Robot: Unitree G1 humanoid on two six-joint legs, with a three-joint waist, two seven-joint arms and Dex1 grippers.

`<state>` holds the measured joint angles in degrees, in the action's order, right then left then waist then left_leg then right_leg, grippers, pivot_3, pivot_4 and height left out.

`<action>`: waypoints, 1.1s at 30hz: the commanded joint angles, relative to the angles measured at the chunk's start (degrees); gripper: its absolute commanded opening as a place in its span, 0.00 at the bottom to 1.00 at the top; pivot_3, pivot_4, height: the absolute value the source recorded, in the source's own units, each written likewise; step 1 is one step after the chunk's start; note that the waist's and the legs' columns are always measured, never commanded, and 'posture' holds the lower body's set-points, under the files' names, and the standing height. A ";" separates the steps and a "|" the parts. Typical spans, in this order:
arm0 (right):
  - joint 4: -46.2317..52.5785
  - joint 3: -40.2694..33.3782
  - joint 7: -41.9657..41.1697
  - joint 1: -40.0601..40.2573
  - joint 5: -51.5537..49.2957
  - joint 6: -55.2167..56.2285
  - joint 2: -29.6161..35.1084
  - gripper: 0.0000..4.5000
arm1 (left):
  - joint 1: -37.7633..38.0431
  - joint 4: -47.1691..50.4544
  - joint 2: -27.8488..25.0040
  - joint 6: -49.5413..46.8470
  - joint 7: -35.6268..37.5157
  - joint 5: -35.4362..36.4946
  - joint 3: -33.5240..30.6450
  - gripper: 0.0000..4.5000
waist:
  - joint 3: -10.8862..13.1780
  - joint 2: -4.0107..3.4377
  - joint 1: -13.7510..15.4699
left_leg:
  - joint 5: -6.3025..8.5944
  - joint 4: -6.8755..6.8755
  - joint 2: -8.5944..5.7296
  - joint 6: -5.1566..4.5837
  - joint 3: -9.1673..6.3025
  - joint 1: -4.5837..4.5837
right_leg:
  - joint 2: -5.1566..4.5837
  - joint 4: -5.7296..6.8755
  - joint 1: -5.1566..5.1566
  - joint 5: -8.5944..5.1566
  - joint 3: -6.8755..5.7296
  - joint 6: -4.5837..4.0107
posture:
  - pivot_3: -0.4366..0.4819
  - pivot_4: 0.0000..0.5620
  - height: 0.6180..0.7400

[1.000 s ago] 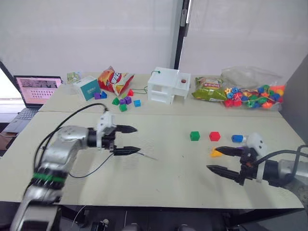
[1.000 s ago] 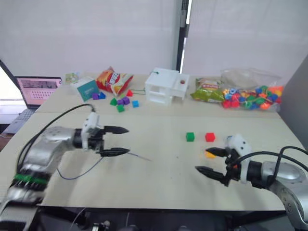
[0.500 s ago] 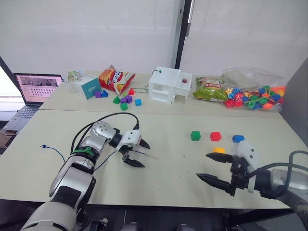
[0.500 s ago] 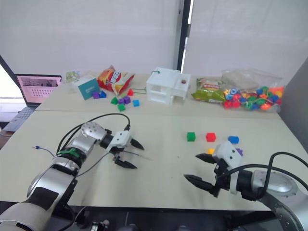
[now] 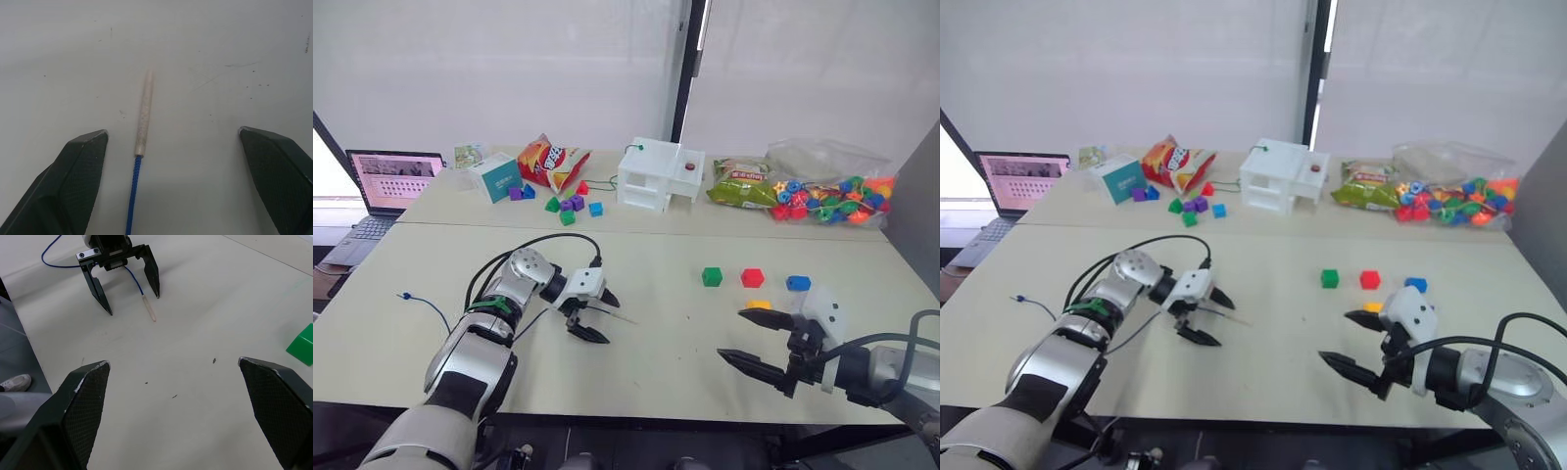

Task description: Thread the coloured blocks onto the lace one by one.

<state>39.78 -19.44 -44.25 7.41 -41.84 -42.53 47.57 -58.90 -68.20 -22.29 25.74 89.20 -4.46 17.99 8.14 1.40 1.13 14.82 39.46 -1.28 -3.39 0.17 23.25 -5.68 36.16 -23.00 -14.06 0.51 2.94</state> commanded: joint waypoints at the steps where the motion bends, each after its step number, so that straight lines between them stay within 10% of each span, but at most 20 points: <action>1: 1.08 -1.69 0.53 -0.65 -0.68 1.40 -0.14 1.00 | 1.02 -2.45 0.07 -0.48 -4.26 -4.51 1.65 0.81 | -0.01 -0.01 0.01 | 0.00 0.04 0.01 0.00 0.00 -0.01 | 0.01 0.01 0.02 0.00 0.00 0.00 | 0.48 0.27 1.00; 12: 1.17 -1.35 1.52 -1.64 -0.63 1.90 0.03 1.00 | 1.56 -3.74 0.70 -0.57 -8.62 -6.58 2.35 0.01 | -0.04 -0.05 0.17 | 0.02 0.22 0.16 -0.01 -0.09 -0.46 | 0.10 -0.13 0.70 -0.04 -0.03 0.06 | 0.48 0.27 1.00; 25: 2.07 -2.34 5.59 0.47 -0.20 1.54 -2.64 1.00 | 0.10 2.20 -0.62 -1.36 -3.43 -0.16 -3.66 0.00 | -0.07 -0.10 0.56 | 0.05 0.25 0.14 -0.05 -0.09 -0.26 | 0.07 -0.09 0.51 -0.04 -0.02 0.06 | 0.48 0.27 1.00; 33: 2.87 -5.92 17.01 6.16 5.40 4.42 -11.70 1.00 | 11.47 38.01 -10.26 -25.43 3.30 12.12 -6.29 0.00 | -0.07 -0.12 -0.52 | 0.08 0.27 0.13 -0.10 -0.06 0.51 | 0.12 0.58 -0.39 -0.03 0.13 0.04 | 0.48 0.27 1.00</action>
<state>40.79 -23.11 -30.06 13.33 -37.56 -40.00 37.15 -49.29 -39.26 -31.17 6.02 91.81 4.71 12.36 8.07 1.28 0.61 14.90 39.73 -1.15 -3.50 0.11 23.76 -5.57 36.73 -23.39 -14.09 0.65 2.98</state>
